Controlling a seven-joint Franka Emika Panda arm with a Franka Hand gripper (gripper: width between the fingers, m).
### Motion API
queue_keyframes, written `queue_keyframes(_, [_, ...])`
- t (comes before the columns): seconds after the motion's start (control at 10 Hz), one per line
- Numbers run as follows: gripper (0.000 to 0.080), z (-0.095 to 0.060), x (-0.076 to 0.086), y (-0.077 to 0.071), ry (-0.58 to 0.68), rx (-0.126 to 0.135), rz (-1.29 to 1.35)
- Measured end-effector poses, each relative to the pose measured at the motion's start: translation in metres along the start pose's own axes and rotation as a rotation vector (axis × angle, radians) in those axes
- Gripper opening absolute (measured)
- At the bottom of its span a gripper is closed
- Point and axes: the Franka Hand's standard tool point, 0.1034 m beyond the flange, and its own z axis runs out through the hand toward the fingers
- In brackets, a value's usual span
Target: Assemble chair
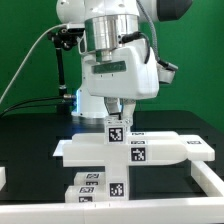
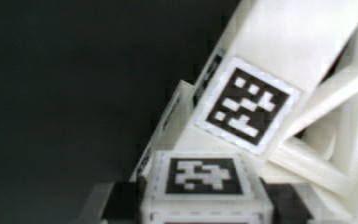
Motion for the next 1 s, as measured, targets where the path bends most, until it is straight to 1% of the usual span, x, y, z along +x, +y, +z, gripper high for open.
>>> queue_keyframes(0.1, [0.0284,0.0001,-0.0006,-0.0004,-0.001,0.004,0.031])
queue_keyframes(0.2, [0.0343,0.0002,-0.0006,-0.0004,-0.001,0.004,0.008])
queue_keyframes(0.3, [0.0481,0.0002,-0.0006,-0.0003,-0.001,0.003,-0.026])
queue_keyframes(0.4, [0.0481,0.0002,-0.0004,-0.0004,-0.001,0.004,-0.043])
queue_keyframes(0.5, [0.0611,-0.0004,0.002,-0.0011,0.003,0.006,-0.203])
queue_keyframes(0.6, [0.0638,-0.0002,0.0039,-0.002,0.01,0.009,-0.449])
queue_keyframes(0.7, [0.0638,0.0004,0.0033,-0.0005,0.009,0.008,-0.557])
queue_keyframes(0.8, [0.0647,0.0009,0.005,0.0031,0.014,0.008,-0.622])
queue_keyframes(1.0, [0.0649,0.0014,0.0054,0.003,0.015,0.006,-0.726])
